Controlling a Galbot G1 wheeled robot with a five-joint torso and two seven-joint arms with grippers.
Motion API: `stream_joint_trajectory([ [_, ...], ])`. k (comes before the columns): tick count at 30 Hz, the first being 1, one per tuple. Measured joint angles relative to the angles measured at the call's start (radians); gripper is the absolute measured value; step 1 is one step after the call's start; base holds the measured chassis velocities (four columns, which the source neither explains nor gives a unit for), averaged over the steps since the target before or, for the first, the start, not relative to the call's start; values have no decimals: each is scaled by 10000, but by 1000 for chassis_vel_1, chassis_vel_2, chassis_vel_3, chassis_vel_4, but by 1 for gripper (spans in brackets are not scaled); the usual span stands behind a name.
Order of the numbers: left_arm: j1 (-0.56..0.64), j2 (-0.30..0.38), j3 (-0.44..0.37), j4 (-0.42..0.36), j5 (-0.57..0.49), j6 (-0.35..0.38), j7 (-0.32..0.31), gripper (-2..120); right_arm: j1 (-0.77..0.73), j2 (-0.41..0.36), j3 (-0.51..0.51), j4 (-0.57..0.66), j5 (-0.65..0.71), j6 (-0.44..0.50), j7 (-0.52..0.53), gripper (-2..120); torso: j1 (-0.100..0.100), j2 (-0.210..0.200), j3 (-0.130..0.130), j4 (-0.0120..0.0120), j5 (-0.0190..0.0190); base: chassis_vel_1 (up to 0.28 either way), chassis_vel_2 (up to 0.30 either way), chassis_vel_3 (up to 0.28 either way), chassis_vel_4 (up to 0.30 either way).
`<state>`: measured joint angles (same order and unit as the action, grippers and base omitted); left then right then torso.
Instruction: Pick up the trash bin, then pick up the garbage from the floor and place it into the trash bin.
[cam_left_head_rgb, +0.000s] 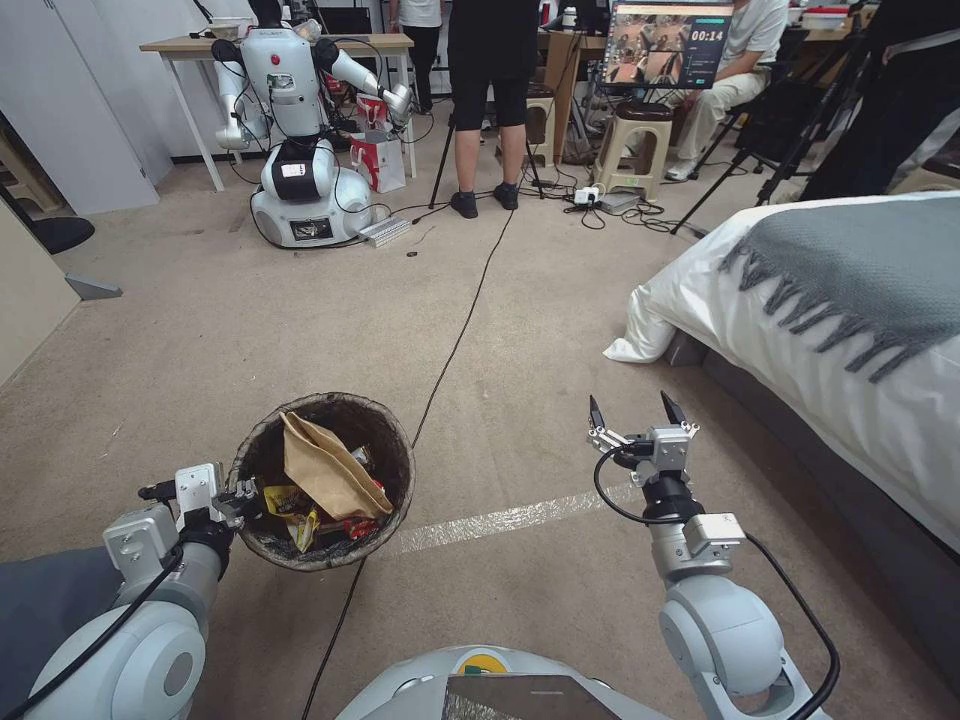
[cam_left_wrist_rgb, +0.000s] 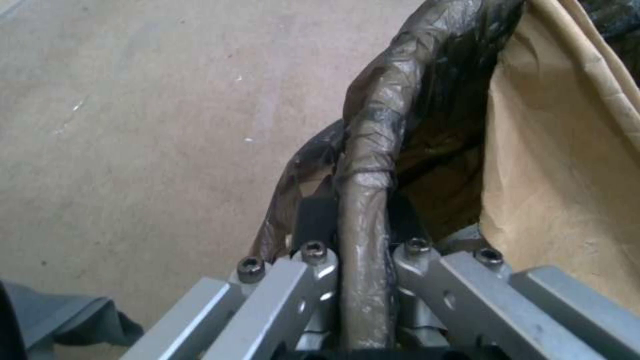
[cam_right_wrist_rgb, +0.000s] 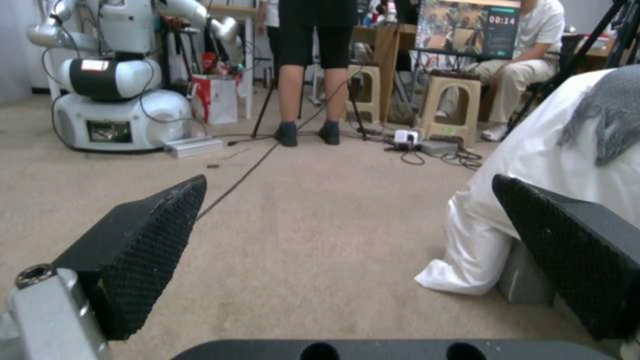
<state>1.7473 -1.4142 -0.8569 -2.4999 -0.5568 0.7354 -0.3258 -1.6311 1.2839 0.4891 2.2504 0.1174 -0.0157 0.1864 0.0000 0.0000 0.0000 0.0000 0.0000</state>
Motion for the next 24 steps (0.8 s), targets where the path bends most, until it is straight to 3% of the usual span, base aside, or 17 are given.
stream_joint_trajectory([
  [6, 56, -121, -36, 0, -109, 0, -360, 3, -15, -16, -15, 6, 3, -18, 8, 100, 0, 0, 0, -1, 0, 0, 0, 0, 0],
  [14, 331, -104, -164, 0, -323, 0, -1277, 3, -27, 33, -15, 0, 22, -13, 19, 100, 0, 0, 0, 1, 0, 0, 0, 0, 0],
  [24, 371, -73, -27, 0, -380, -1, -1552, 3, -29, 47, 81, -81, 120, 43, 19, 100, 0, 0, 0, -1, 0, 0, 0, 0, 0],
])
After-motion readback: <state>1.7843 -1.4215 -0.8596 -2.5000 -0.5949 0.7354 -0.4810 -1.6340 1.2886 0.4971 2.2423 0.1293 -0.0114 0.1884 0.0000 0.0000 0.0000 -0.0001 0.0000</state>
